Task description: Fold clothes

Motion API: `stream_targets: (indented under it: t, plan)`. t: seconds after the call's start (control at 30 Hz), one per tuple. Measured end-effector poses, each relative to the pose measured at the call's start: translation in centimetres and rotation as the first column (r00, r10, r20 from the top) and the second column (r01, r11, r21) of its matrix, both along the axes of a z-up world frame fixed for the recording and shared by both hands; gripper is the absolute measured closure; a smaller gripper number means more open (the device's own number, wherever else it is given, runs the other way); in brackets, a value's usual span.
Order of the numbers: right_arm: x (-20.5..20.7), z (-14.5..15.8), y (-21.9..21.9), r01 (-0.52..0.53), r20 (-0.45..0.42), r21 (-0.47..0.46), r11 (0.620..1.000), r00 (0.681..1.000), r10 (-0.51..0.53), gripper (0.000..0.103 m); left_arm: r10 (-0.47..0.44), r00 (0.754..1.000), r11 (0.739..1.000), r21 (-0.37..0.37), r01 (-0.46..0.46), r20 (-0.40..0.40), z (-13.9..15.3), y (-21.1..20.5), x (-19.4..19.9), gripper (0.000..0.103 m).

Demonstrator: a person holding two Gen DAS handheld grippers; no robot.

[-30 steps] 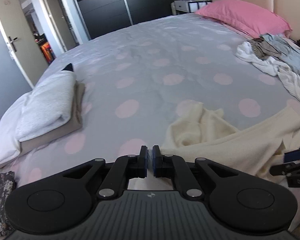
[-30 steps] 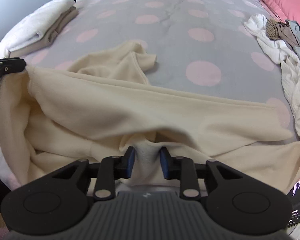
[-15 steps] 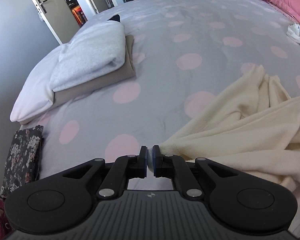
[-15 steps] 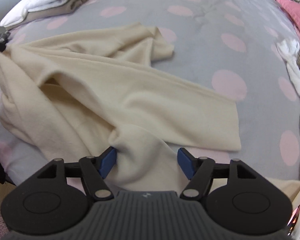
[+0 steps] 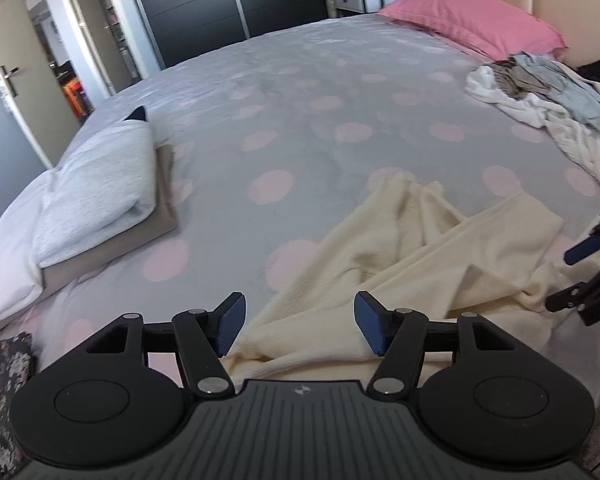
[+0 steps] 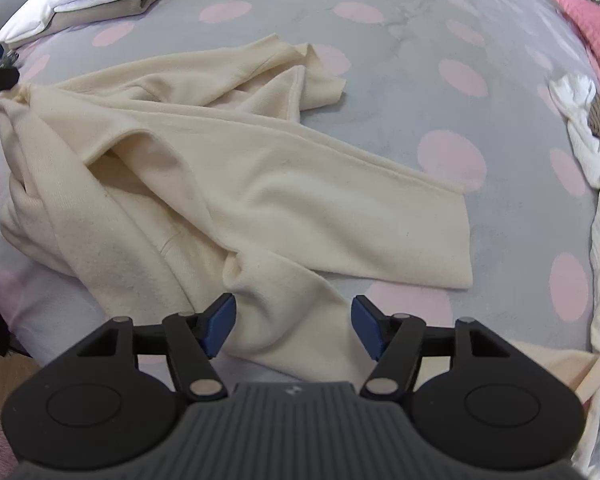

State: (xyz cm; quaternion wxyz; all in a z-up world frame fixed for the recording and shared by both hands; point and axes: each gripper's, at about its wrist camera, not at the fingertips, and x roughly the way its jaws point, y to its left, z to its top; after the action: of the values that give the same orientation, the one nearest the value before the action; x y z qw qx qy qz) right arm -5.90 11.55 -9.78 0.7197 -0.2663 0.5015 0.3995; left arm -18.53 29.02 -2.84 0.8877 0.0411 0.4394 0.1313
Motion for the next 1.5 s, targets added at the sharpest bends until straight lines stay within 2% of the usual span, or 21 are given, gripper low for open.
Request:
stream_targets:
  t: [0.1,0.2,0.33,0.47,0.53,0.6,0.67,0.73,0.9,1.07,1.17,1.27,1.4,1.5]
  plan:
    - [-0.2,0.5,0.6,-0.024,0.035,-0.002,1.0,0.999,0.024,0.036,-0.09,0.996,0.996,0.016,0.09,-0.016,-1.0,-1.7,1.5,0.044]
    - [-0.3,0.7,1.2,-0.02,0.067,0.036,0.999,0.998,0.017,0.036,-0.153,0.988,0.988,0.032,0.154,-0.029,-2.3,-3.3,2.7,0.044]
    - [-0.8,0.2,2.0,-0.013,0.044,0.086,0.996,0.999,0.01,0.036,-0.212,0.974,0.974,0.062,0.217,-0.073,-4.2,-4.9,3.9,0.044]
    - [-1.4,-1.0,3.0,-0.035,0.062,0.057,0.998,0.998,0.031,0.036,-0.225,0.966,0.963,0.125,0.24,-0.125,-6.5,-5.6,4.8,0.044]
    - [-1.5,-1.5,3.2,-0.037,0.065,0.045,0.998,0.997,0.034,0.036,-0.191,0.972,0.971,0.115,0.208,-0.138,-7.4,-5.3,5.3,0.045]
    - [-1.3,-1.9,3.1,-0.026,0.055,0.04,0.999,0.998,0.024,0.035,-0.157,0.979,0.984,0.057,0.166,-0.13,-7.7,-4.6,5.6,0.06]
    - [-1.0,-2.3,2.9,-0.011,0.037,0.04,0.999,0.999,0.01,0.034,-0.126,0.985,0.992,-0.008,0.126,-0.114,-7.6,-3.8,5.7,0.09]
    - [-0.8,-2.5,2.9,-0.002,0.027,0.041,0.999,1.0,0.001,0.034,-0.11,0.988,0.994,-0.014,0.109,-0.104,-7.2,-3.5,5.7,0.099]
    - [-0.5,-1.8,2.5,0.022,0.043,0.045,0.999,0.999,-0.023,0.033,-0.04,0.999,0.999,0.005,0.04,-0.011,-4.3,-2.6,5.1,0.1]
    - [0.4,-0.9,1.6,0.064,0.041,0.076,0.995,0.997,-0.068,0.032,0.1,0.993,0.993,0.05,-0.103,0.066,-1.4,0.1,3.8,0.1]
    - [0.8,-1.0,1.2,0.082,0.035,0.076,0.994,0.996,-0.084,0.032,0.222,0.972,0.971,0.072,-0.227,0.075,-0.7,2.7,2.6,0.1]
    - [1.1,-1.0,1.2,0.101,0.023,0.076,0.992,0.994,-0.103,0.032,0.334,0.94,0.935,0.1,-0.34,0.072,-0.4,5.0,1.3,0.1]
    - [1.1,-0.8,1.4,0.114,0.025,0.078,0.99,0.993,-0.116,0.032,0.437,0.898,0.883,0.163,-0.44,0.054,-0.7,7.3,-0.5,0.1]
    - [1.2,-0.3,1.7,0.111,0.026,0.089,0.99,0.993,-0.114,0.033,0.493,0.869,0.836,0.256,-0.486,0.039,-1.4,8.2,-1.4,0.1]
